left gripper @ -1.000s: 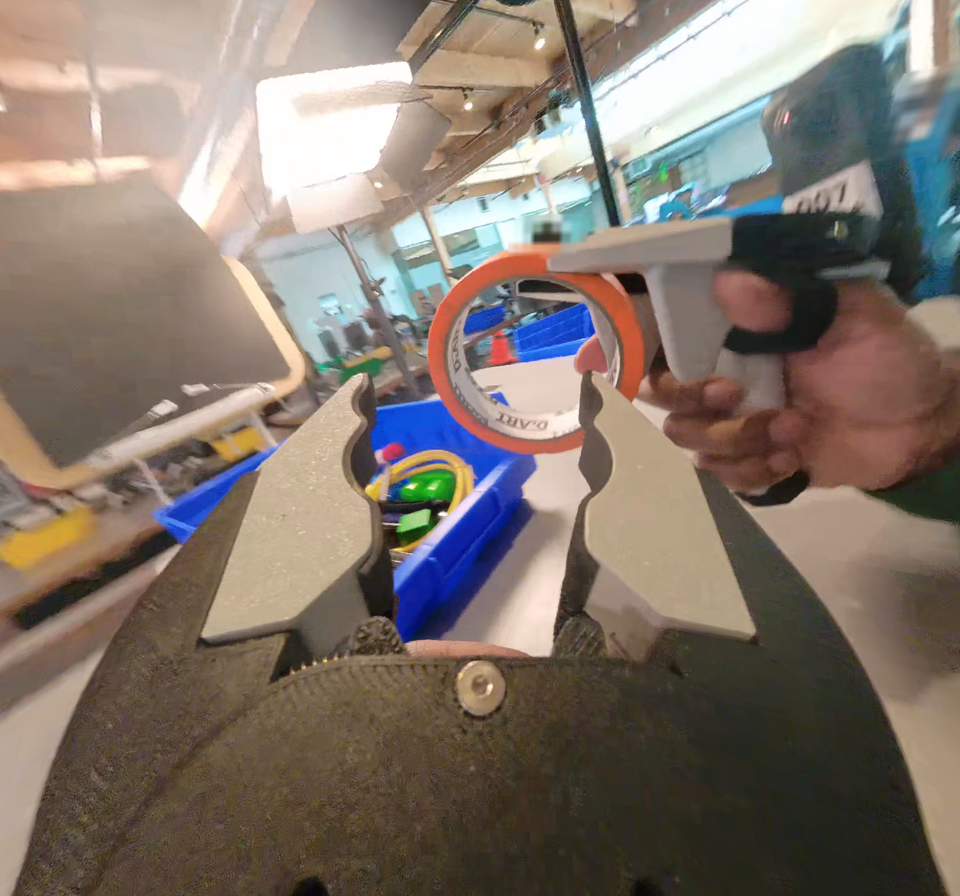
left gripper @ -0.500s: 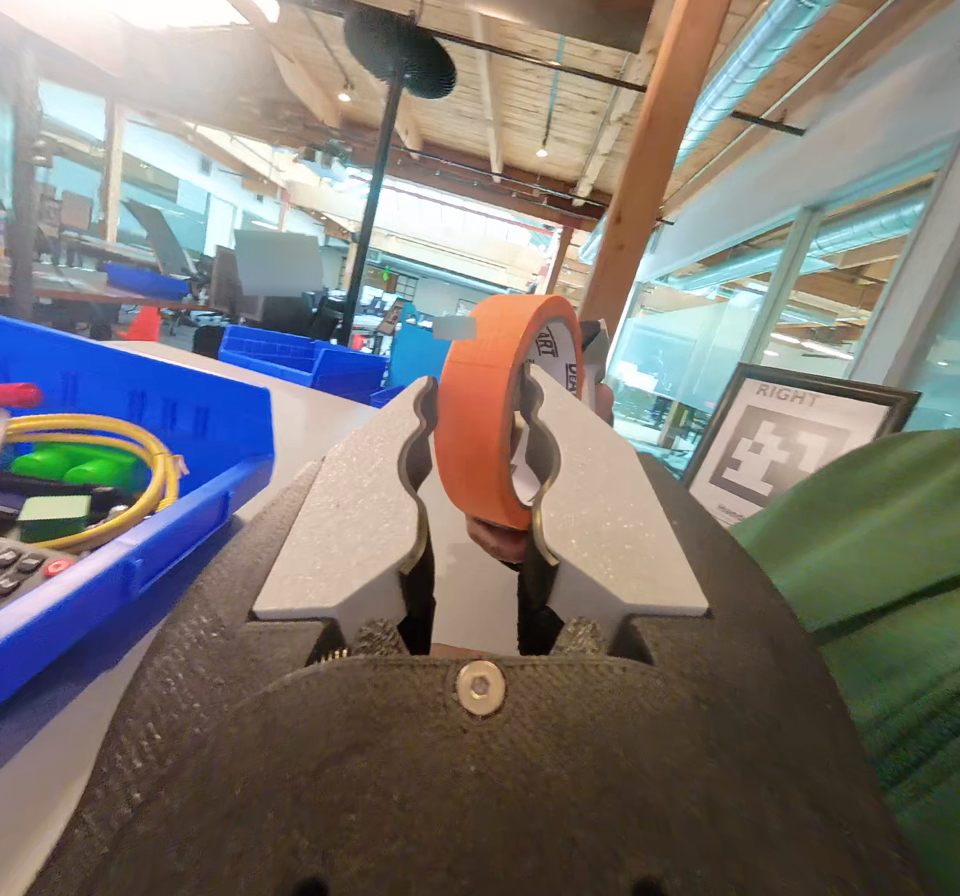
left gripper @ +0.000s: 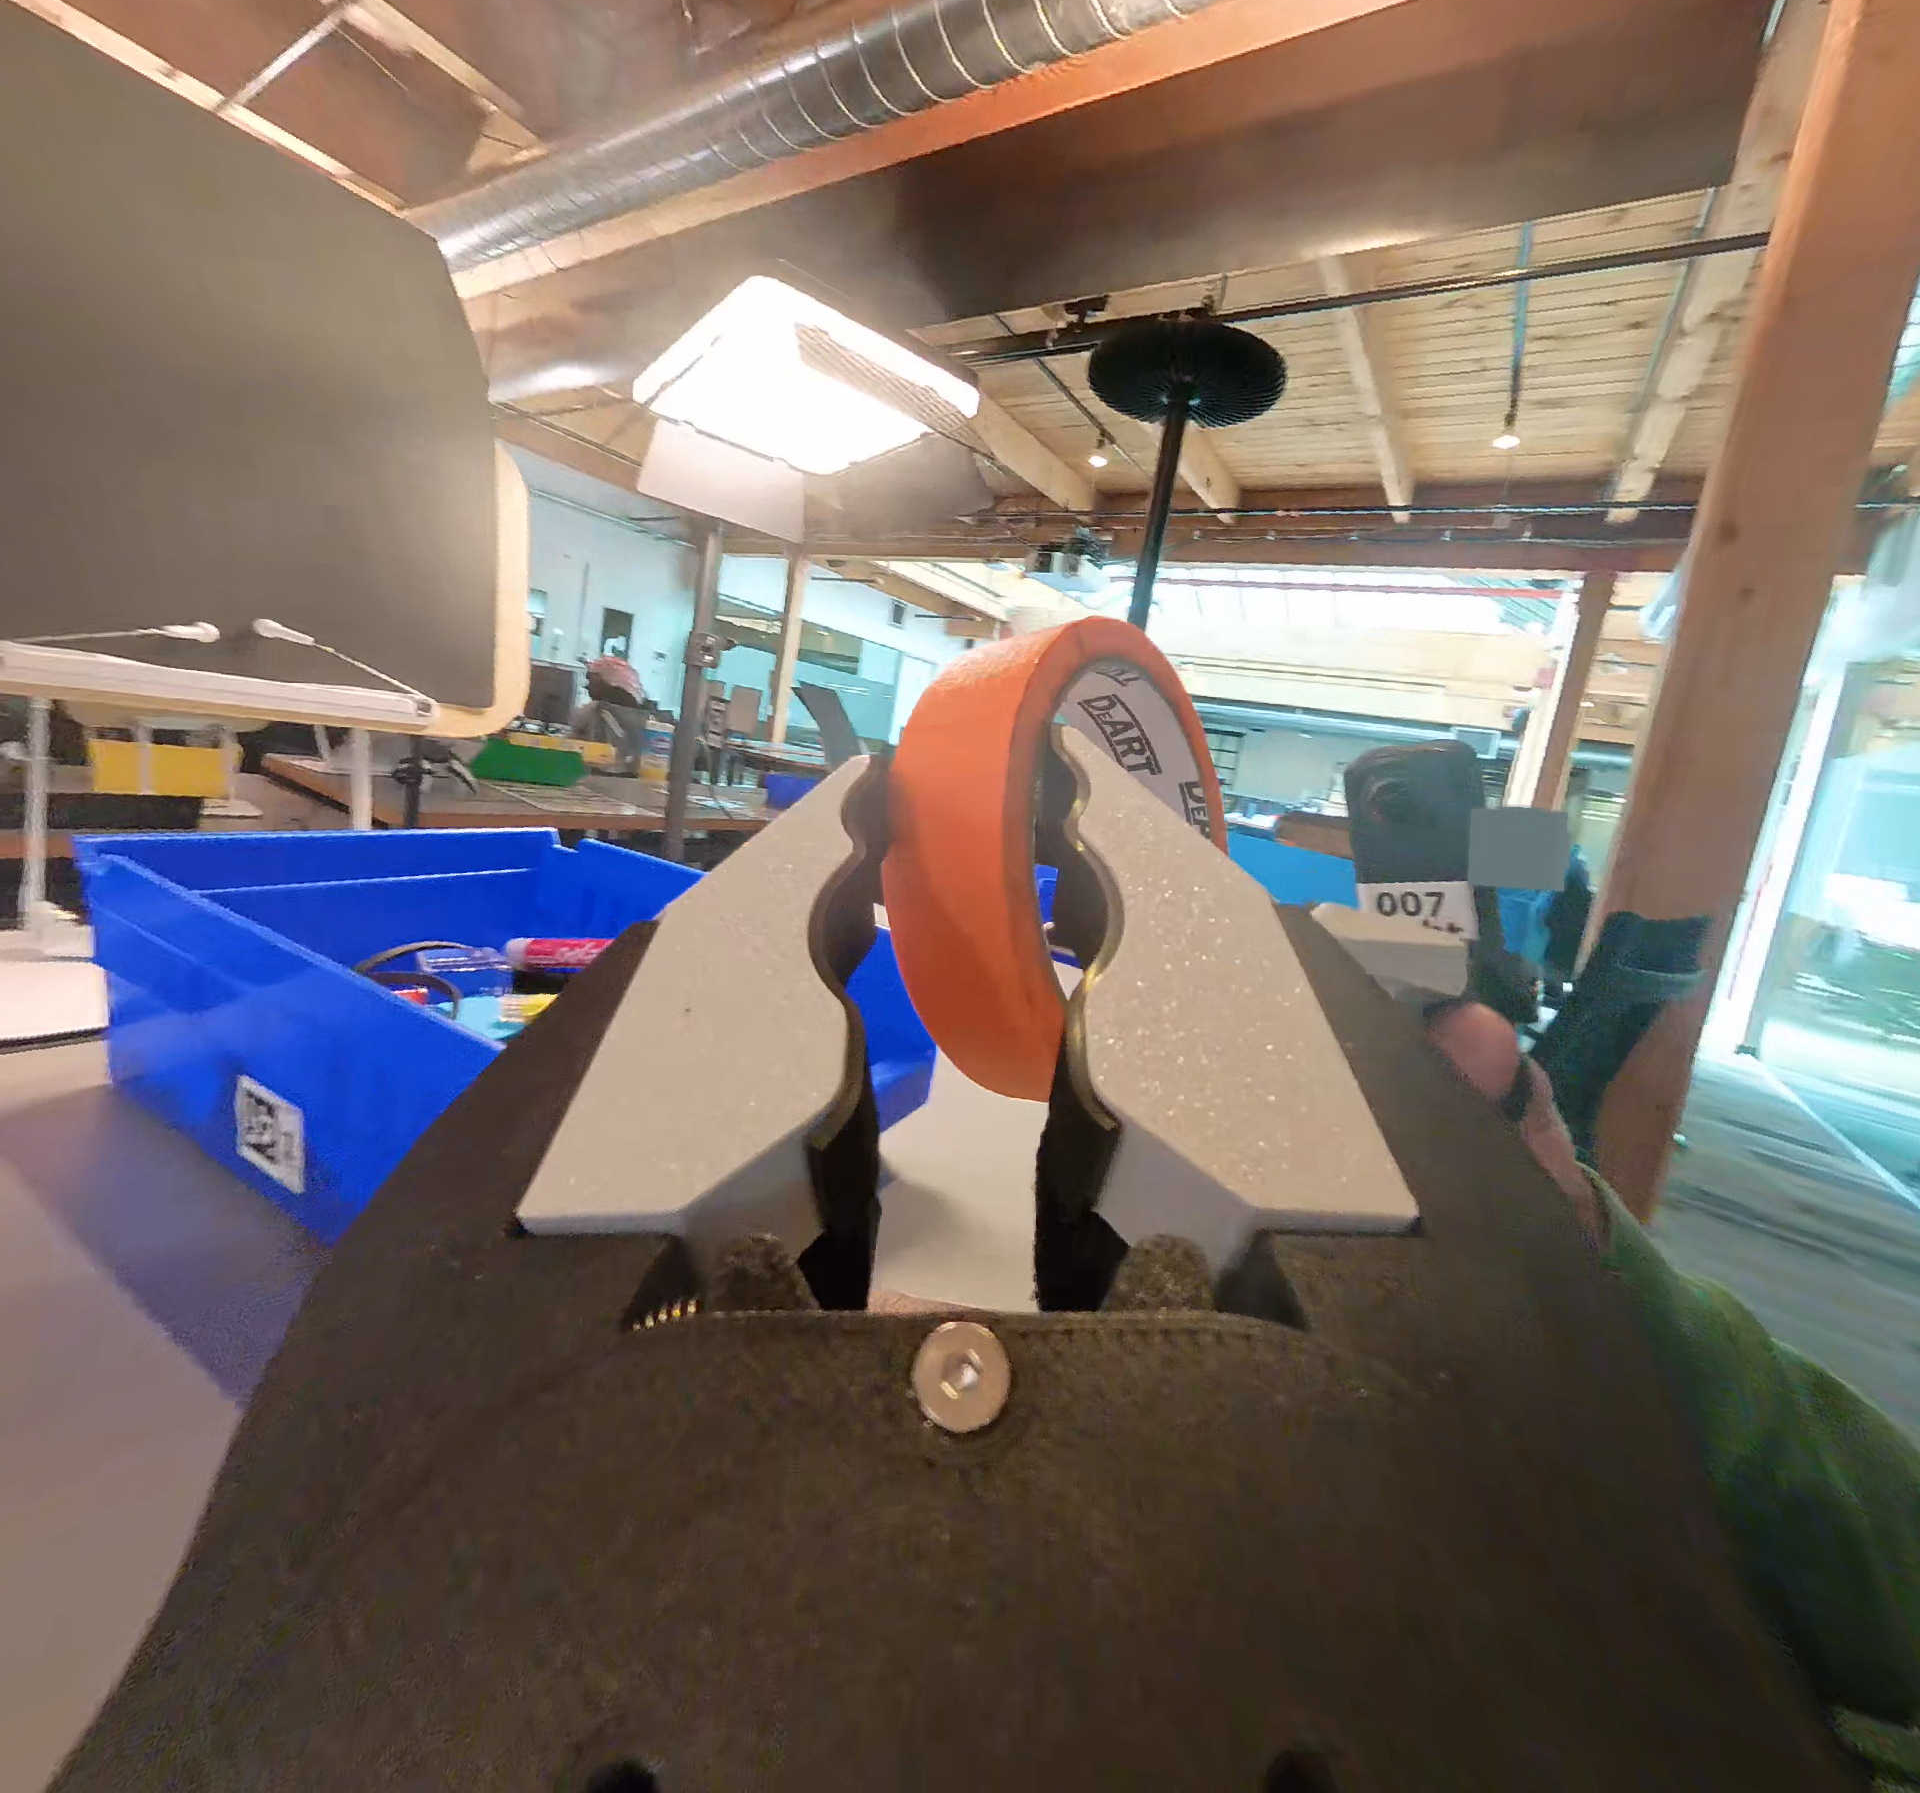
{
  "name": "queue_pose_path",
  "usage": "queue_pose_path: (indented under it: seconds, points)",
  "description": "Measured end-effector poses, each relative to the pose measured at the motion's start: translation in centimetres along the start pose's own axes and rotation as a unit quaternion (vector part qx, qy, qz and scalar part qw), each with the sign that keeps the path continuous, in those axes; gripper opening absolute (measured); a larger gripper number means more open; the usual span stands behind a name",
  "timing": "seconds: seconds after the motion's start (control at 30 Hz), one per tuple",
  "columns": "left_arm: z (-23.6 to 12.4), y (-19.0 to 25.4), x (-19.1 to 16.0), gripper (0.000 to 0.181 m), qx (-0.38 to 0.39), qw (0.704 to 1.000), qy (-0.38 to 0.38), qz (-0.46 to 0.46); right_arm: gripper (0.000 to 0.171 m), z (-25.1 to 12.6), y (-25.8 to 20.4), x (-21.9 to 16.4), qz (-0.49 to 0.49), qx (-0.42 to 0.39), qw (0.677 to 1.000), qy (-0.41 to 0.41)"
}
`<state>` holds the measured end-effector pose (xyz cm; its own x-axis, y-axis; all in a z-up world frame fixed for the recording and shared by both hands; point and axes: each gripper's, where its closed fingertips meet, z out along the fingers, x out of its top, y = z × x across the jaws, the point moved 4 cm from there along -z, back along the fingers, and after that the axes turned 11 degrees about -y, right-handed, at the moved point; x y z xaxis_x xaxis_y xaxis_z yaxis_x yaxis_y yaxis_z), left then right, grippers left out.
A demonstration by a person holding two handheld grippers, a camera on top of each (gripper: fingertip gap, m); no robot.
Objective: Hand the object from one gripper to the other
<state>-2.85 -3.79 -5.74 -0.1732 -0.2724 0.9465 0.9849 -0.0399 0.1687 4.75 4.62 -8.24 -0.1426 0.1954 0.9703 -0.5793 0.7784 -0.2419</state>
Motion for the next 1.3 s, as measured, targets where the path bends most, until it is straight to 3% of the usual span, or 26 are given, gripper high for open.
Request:
queue_pose_path:
  seconds: [0.03, 0.1, 0.2, 0.27, 0.33, 0.43, 0.5, 0.57, 0.73, 0.87, 1.03, 1.1, 1.2, 1.3]
  points:
    - [0.1, 0.2, -0.1, 0.027, -0.010, 1.000, 0.000, -0.005, 0.059, 0.0, -0.2, -0.1, -0.007, 0.003, 1.000, -0.002]
    - [0.2, 0.6, -0.3, 0.029, -0.045, 0.999, -0.007, -0.028, 0.028, -0.1, -0.7, 0.1, -0.029, 0.012, 0.999, 0.006]
    - [0.5, 0.1, -0.7, 0.043, -0.078, 0.991, -0.010, -0.109, 0.027, -0.5, -0.5, 0.6, -0.079, -0.040, 0.996, 0.022]
    - [0.5, -0.7, -0.6, 0.063, -0.075, 0.985, 0.003, -0.156, 0.027, -0.8, 0.3, 0.9, -0.155, -0.135, 0.978, 0.021]
    - [0.2, -1.7, -0.4, 0.071, -0.057, 0.982, 0.017, -0.181, 0.027, -0.8, 1.0, 0.8, -0.268, -0.252, 0.930, -0.003]
    - [0.3, -2.2, -0.9, 0.070, -0.042, 0.981, -0.004, -0.187, 0.027, 0.1, 1.7, -0.4, -0.463, -0.395, 0.790, -0.075]
    - [1.1, -2.4, -2.3, 0.070, -0.025, 0.979, -0.056, -0.194, 0.027, 1.0, 1.6, -1.4, -0.544, -0.426, 0.713, -0.117]
    - [1.6, -2.2, -3.5, 0.070, -0.034, 0.971, -0.095, -0.215, 0.027, 1.8, 1.0, -2.0, -0.587, -0.422, 0.679, -0.130]
    - [2.3, -2.1, -6.3, 0.071, -0.065, 0.937, -0.171, -0.299, 0.027, 2.0, 0.2, -2.1, -0.611, -0.410, 0.667, -0.115]
    - [2.6, -1.9, -7.3, 0.076, -0.094, 0.908, -0.186, -0.364, 0.027, 2.7, -1.0, -2.9, -0.662, -0.373, 0.641, -0.107]
    - [2.6, -2.1, -8.2, 0.074, -0.085, 0.898, -0.210, -0.378, 0.027, 3.9, -1.9, -4.9, -0.712, -0.326, 0.609, -0.127]
    - [2.6, -1.7, -8.3, 0.056, -0.095, 0.899, -0.215, -0.370, 0.027, 4.0, -2.0, -5.2, -0.711, -0.314, 0.616, -0.129]
    - [2.3, -1.8, -7.6, 0.048, -0.095, 0.911, -0.197, -0.348, 0.028, 3.8, -2.2, -5.1, -0.694, -0.307, 0.640, -0.121]
    - [1.8, -2.6, -6.0, 0.027, -0.079, 0.932, -0.137, -0.326, 0.032, 3.4, -3.2, -4.2, -0.630, -0.269, 0.724, -0.080]
